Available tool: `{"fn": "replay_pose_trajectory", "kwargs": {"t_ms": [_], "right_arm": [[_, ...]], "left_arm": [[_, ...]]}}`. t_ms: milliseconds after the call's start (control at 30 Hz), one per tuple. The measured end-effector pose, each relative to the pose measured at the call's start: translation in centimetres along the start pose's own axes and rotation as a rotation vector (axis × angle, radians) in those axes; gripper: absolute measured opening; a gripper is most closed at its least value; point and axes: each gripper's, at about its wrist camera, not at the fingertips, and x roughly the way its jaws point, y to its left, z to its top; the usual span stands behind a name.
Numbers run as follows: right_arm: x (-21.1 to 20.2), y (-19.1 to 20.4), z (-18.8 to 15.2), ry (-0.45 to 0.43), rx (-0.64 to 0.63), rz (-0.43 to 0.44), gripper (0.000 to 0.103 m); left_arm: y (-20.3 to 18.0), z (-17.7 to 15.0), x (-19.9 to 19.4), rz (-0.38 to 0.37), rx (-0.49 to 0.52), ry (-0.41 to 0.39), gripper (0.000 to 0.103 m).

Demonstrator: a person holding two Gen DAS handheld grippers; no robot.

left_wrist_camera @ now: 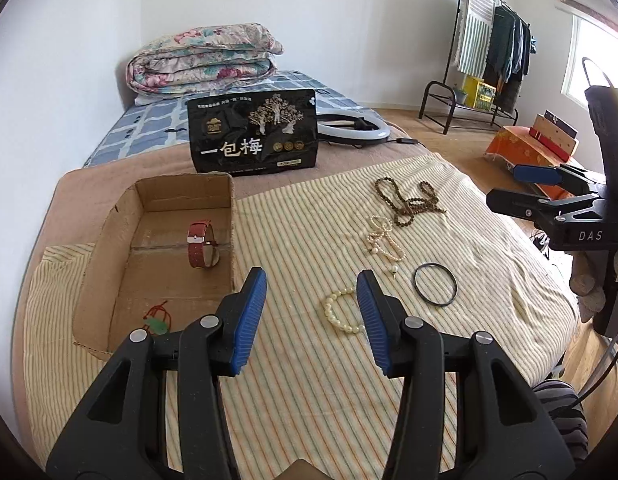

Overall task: Organize jewelry
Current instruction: 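Open both grippers to drop the pendant and watch into the box, then reach the left tool to the white bead bracelet while the right tool approaches the blue bangle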

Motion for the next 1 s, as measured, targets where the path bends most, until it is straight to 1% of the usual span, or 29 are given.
{"fn": "replay_pose_trajectory", "kwargs": {"t_ms": [200,233,267,333,567,833,1000], "right_arm": [[1.3,-2.8,-2.8,0.049,0.037,-0.028,0.099],[1.6,-3.1,-3.2,0.051,0.043,-0.034,0.099],[1.8,-3.4,-3.5,0.054,0.045,-0.043,0.099],[2.3,-3.7,-4.2,0.06,0.041,-0.057,0.099],[3.7,-3.7,-6.2,0.076,0.019,-0.029,0.101],[5.8,-3.1,-7.5,0.112,-0.018,-0.002,0.103],[7.2,-2.6,-8.2,0.134,-0.047,-0.001,0.103]], "left_arm": [[-2.3,-0.7,2.3,-0.025,0.027,0.044,0.048],[-2.6,-0.9,2.8,-0.028,0.029,0.053,0.051],[-2.8,-1.0,3.2,-0.033,0.03,0.065,0.061],[-3.3,-1.5,4.2,-0.048,0.027,0.086,0.072],[-4.7,-2.8,7.7,-0.058,0.017,0.162,0.072],[-5.0,-3.8,10.6,-0.051,0.01,0.203,0.072],[-5.3,-4.2,12.4,-0.032,0.021,0.227,0.072]]}}
